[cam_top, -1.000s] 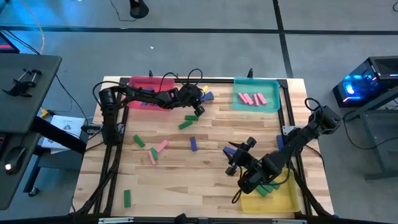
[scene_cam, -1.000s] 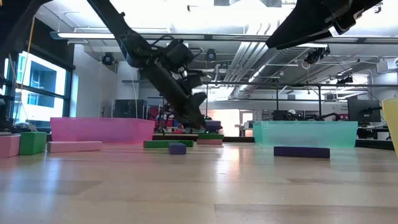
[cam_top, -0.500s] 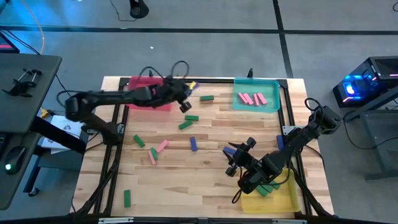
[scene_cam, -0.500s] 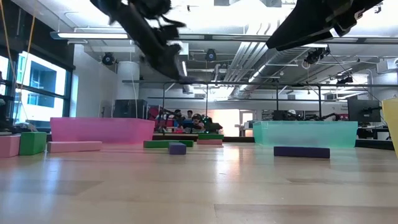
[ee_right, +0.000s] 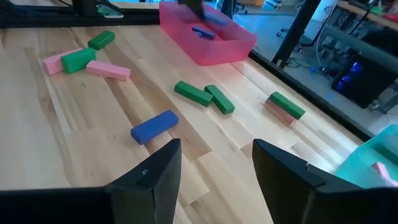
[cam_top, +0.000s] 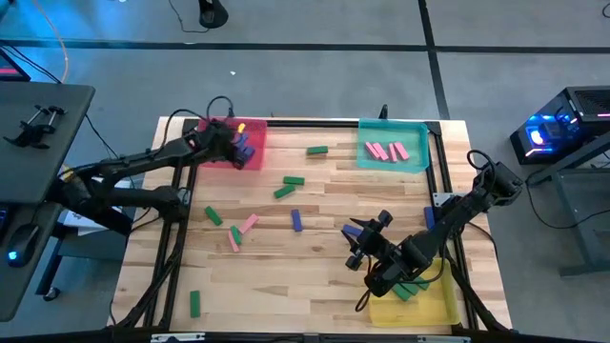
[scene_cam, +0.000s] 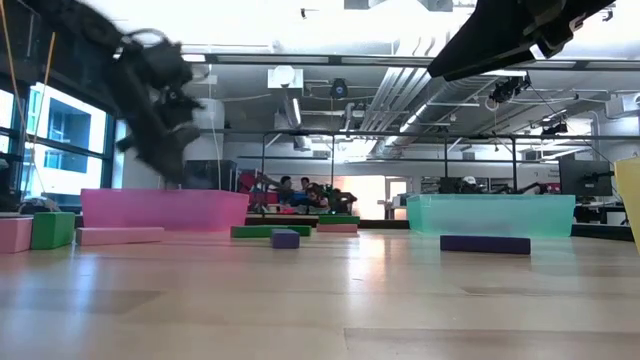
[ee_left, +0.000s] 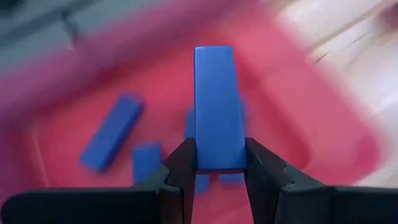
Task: Sort blocks
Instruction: Put the blue block into the red bin, then put the green block into the yellow bin
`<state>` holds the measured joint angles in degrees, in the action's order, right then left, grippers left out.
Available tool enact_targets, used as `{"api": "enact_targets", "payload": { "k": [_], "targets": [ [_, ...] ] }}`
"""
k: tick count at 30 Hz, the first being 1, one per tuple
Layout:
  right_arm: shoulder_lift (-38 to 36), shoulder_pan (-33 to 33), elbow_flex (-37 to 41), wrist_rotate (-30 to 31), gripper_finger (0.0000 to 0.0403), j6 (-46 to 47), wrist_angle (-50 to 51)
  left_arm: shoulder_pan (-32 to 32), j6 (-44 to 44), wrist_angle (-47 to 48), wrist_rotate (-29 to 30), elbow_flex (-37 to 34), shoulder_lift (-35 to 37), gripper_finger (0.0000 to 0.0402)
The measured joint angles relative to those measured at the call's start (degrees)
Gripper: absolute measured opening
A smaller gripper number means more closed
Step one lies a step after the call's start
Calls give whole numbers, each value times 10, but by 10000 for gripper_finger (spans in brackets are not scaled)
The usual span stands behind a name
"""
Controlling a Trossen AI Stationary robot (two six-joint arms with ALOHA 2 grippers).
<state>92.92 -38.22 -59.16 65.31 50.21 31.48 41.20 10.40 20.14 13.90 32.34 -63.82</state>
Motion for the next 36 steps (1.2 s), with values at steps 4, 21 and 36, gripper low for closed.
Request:
{"api": "enact_targets", "payload": {
  "k": [4, 21, 36],
  "targets": [
    [0, 7, 0, 5, 184, -11, 0, 72, 0, 1, -54, -27, -15, 84],
    [0, 30, 0, -26, 184, -12, -7, 119, -42, 19, -59, -30, -55, 155],
    [0, 37, 0, -111, 184, -4, 4, 102, -44, 24, -121, -30, 52, 240]
  ]
}}
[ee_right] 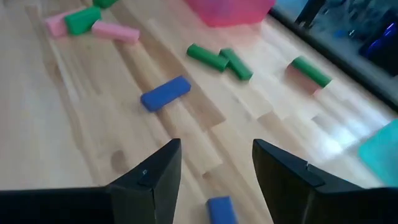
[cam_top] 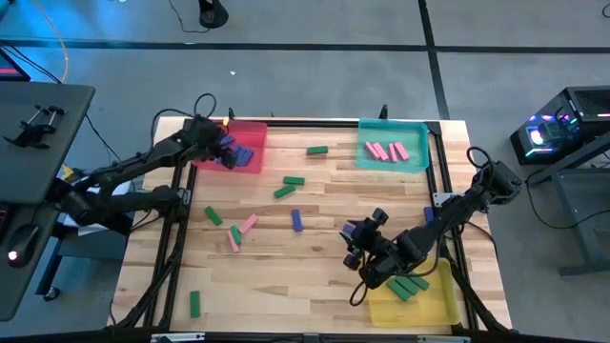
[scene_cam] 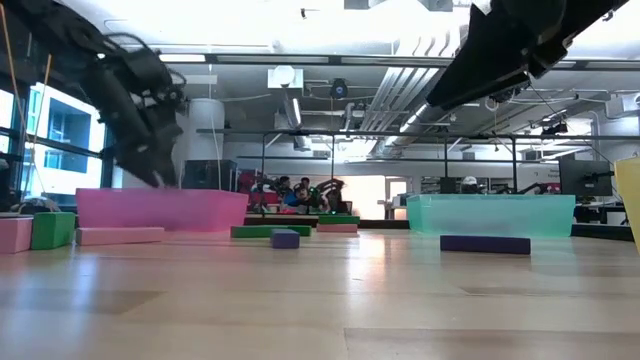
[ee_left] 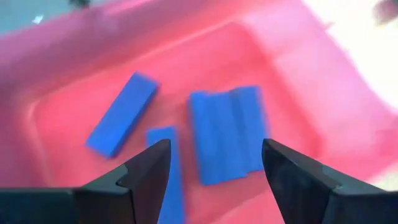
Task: Sort blocks
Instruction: Put the green block into the yellow bin
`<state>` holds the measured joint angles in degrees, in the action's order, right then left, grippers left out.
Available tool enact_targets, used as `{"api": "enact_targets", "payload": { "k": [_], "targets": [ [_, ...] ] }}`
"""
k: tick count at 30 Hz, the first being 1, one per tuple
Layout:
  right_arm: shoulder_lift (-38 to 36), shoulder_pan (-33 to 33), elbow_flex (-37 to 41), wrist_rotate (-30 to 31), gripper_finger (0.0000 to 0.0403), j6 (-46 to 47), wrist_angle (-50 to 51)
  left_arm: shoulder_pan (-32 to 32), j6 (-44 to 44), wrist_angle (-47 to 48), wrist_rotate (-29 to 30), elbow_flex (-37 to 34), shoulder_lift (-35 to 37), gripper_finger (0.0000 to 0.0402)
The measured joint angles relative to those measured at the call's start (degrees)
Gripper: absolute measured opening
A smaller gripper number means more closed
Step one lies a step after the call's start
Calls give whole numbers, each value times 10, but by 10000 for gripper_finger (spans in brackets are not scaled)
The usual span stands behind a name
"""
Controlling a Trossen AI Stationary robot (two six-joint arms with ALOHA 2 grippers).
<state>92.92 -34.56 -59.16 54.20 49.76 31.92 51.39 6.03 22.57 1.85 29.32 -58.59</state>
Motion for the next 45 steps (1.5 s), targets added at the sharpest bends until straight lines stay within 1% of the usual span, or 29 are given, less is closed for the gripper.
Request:
{"api": "enact_targets", "payload": {
  "k": [2, 5, 8, 10, 12, 14, 17, 19, 22, 24, 28, 30, 32, 36, 39, 42, 45],
  "targets": [
    [0, 7, 0, -20, 184, 8, 0, -19, 8, 0, -9, 0, 30, 240],
    [5, 20, 0, -33, 184, 12, -2, -63, 4, -1, -28, 0, 71, 240],
    [20, 38, 0, -42, 184, -2, -3, -129, -1, -2, -33, -1, 100, 240],
    [37, 56, 0, -61, 184, -12, -5, -179, 3, -19, -33, -9, 114, 241],
    [59, 73, 0, -75, 184, -23, -9, -229, 12, -65, -33, -26, 119, 241],
    [79, 86, 0, -77, 184, -35, -22, -277, 14, -133, -31, -47, 115, 241],
    [100, 100, 0, -78, 184, -50, -55, -331, 19, -247, -27, -73, 88, 241],
    [103, 103, 0, -76, 184, -70, -79, -349, 36, -300, -8, -73, 56, 241],
    [94, 98, 0, -66, 184, -111, -98, -351, 42, -331, 12, -43, -11, 239],
    [76, 90, 0, -56, 184, -126, -99, -344, 30, -331, 11, -8, -65, 237],
    [38, 65, 0, -10, 184, -138, -88, -322, -21, -325, -28, 84, -191, 237],
    [22, 50, 0, 10, 184, -143, -88, -310, -39, -303, -61, 144, -258, 237],
    [8, 36, 0, 30, 184, -143, -88, -301, -57, -265, -67, 208, -322, 237],
    [0, 13, 0, 39, 184, -138, -89, -282, -118, -148, -30, 338, -438, 237],
    [0, -1, 0, 41, 184, -123, -87, -268, -160, -73, -9, 420, -508, 237],
    [0, -13, 0, 44, 184, -107, -86, -254, -185, -35, -8, 471, -559, 237],
    [0, -24, 0, 56, 184, -94, -85, -242, -204, -31, -12, 487, -583, 236]
  ]
}}
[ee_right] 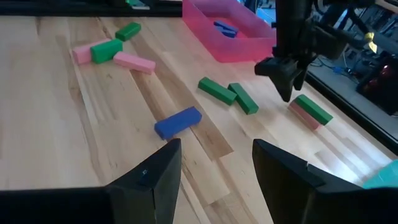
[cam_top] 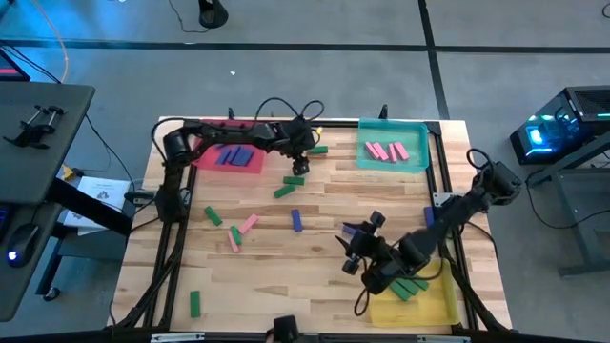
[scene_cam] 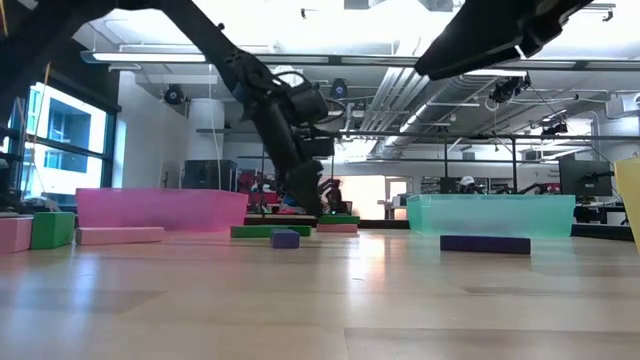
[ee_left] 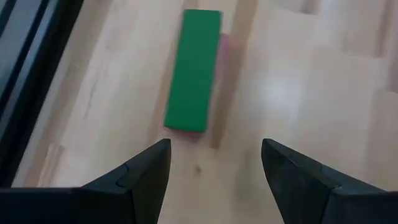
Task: Sort blocks
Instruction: Put the green block into the yellow bin
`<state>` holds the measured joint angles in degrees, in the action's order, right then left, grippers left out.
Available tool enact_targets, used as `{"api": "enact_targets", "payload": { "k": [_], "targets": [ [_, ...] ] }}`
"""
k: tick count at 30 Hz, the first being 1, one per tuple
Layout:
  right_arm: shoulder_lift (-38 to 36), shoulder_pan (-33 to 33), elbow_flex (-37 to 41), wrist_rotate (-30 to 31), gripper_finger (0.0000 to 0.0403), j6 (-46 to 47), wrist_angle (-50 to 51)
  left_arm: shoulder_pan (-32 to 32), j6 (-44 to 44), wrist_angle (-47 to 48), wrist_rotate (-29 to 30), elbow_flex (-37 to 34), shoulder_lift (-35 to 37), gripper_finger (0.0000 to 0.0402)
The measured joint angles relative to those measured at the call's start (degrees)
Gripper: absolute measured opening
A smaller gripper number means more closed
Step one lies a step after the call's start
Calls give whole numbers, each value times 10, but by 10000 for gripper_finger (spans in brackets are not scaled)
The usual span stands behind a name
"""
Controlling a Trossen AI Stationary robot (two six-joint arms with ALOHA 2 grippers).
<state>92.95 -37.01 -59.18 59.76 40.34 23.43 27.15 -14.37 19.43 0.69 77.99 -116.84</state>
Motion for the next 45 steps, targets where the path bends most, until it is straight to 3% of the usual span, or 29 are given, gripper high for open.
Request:
{"api": "enact_targets", "payload": {
  "k": [17, 22, 32, 45],
  "targets": [
    [0, -10, 0, 13, 184, 7, 9, 21, -35, -82, -36, 1, -42, 230],
    [0, -10, 0, 13, 184, 12, 13, 21, -38, -81, -34, 1, -44, 197],
    [0, -10, 0, 13, 184, 12, 14, 18, -22, -74, -11, 1, -41, 95],
    [0, -10, 0, 12, 184, 23, 22, 2, -18, -45, 23, 1, -6, 94]
  ]
}}
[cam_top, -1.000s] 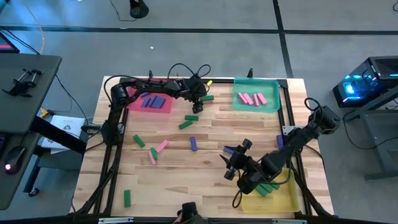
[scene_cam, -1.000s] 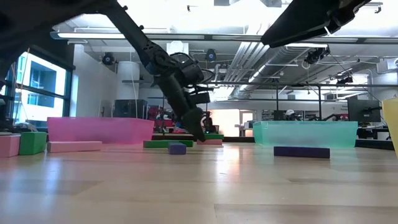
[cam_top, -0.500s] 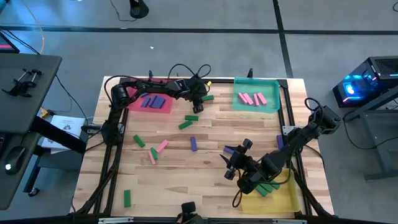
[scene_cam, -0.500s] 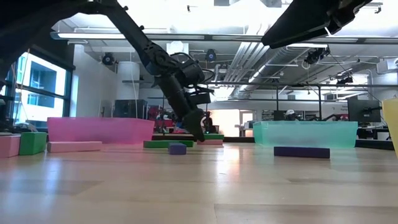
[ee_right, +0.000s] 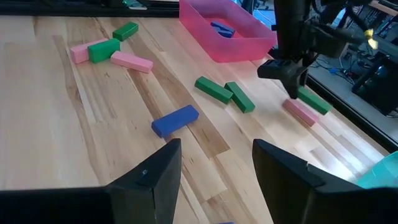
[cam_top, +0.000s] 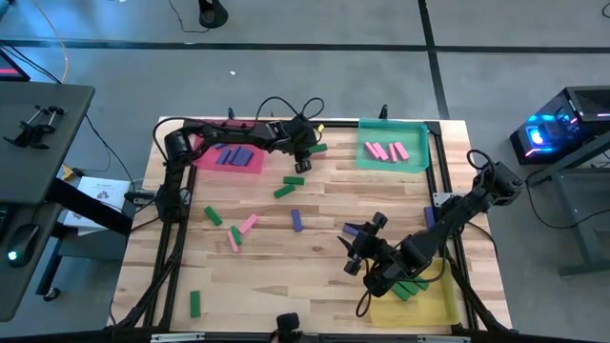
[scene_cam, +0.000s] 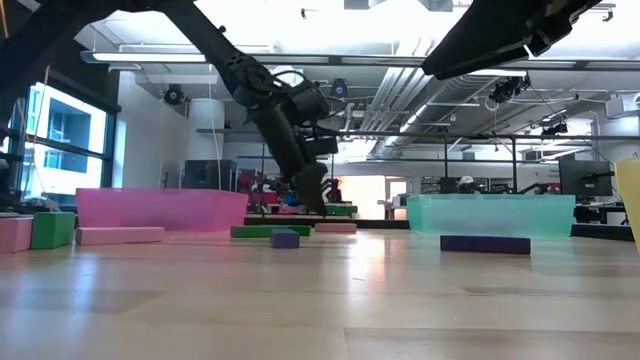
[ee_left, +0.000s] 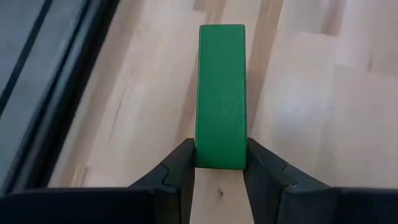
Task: Sort blocks
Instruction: Put the green block into the yellow bin
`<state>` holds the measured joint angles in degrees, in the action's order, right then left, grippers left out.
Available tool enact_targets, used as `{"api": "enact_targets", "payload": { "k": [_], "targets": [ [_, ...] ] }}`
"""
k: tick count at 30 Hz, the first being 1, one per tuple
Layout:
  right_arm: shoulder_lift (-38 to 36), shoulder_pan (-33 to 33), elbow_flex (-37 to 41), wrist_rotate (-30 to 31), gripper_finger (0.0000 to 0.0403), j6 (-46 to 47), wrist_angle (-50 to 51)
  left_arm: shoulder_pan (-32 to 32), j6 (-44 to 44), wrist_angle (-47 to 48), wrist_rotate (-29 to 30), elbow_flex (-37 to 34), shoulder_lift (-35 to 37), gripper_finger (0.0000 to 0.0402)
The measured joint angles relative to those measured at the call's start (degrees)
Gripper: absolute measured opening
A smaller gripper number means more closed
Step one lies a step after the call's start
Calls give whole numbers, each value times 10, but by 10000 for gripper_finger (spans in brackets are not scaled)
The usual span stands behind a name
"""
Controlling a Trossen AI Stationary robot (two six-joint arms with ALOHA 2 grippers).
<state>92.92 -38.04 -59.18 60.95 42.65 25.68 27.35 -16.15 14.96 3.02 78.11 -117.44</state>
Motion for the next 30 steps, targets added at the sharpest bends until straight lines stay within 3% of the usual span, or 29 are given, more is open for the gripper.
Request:
{"api": "enact_targets", "payload": {
  "k": [9, 15, 20, 25, 30],
  "targets": [
    [1, -7, 0, 17, 184, 17, 42, -55, -1, 33, 6, -4, 76, 90],
    [1, -20, 38, 27, 184, 82, 45, -137, 24, -142, -41, -132, 157, 84],
    [2, -26, 119, 51, 184, 87, -106, -238, 56, -330, -42, -278, 215, 83],
    [2, -10, 175, 77, 184, -63, -360, -348, 75, -474, -3, -355, 238, 83],
    [2, 22, 189, -19, 184, -253, -563, -430, 58, -531, 80, -360, 239, 84]
  ]
}}
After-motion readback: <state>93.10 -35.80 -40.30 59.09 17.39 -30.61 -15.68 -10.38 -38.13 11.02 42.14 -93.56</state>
